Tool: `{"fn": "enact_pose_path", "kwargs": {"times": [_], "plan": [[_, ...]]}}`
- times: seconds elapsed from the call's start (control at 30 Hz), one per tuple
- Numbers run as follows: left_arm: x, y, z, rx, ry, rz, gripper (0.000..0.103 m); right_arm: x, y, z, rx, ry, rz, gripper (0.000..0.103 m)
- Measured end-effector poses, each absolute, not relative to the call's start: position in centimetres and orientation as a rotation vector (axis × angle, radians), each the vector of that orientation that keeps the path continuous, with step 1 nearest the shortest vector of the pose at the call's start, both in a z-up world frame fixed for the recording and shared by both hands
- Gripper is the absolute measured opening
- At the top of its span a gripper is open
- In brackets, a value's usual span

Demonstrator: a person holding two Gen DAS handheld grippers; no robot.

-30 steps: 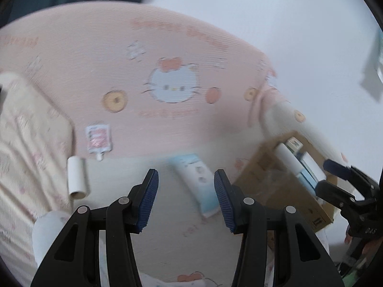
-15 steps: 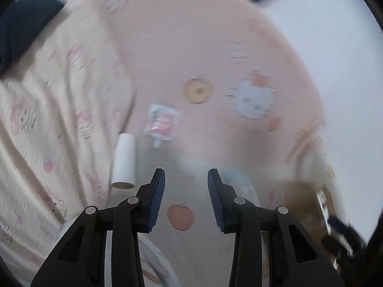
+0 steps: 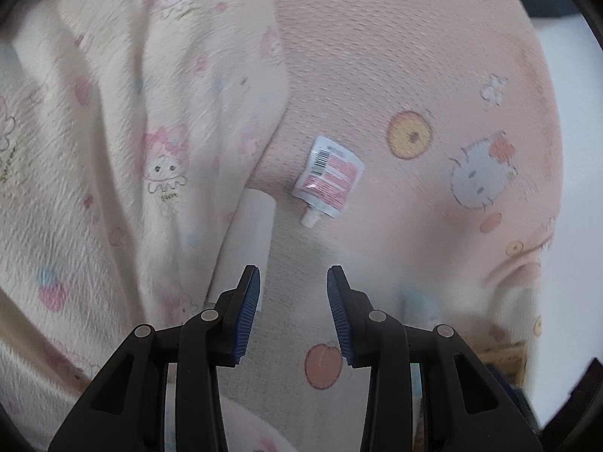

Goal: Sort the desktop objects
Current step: 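Close the left gripper on the white paper tube and lift it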

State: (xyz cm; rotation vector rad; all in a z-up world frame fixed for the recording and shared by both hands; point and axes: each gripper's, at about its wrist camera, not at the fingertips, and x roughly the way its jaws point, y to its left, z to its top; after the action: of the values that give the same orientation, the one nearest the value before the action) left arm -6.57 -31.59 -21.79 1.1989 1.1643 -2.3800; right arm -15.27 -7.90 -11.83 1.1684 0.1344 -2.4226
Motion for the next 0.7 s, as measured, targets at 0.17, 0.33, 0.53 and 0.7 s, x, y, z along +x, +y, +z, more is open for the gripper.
{"fn": "enact_pose_path", "kwargs": {"times": [0.17, 0.33, 0.53, 0.7], "plan": [[-7.7, -33.3, -23.8, 1.292, 1.292, -2.261, 0.040, -19.9, -10.4, -15.7, 1.311, 0.040, -2.330, 0.084], [-9.0, -34.3, -25.3, 1.342, 1.344, -2.177, 0.040, -22.3, -12.6, -18.6, 1.399, 0.005, -2.261, 0.084], [-10.0, -36.1, -27.5, 1.367, 1.467, -2.045, 0.040, -23.3, -15.8, -20.8, 1.411, 0.073, -2.168, 0.084], [-10.1, -36.3, -27.9, 1.365, 1.500, -2.038, 0.040, -24.1, -17.4, -22.4, 1.414, 0.055, -2.112, 0.084]]}}
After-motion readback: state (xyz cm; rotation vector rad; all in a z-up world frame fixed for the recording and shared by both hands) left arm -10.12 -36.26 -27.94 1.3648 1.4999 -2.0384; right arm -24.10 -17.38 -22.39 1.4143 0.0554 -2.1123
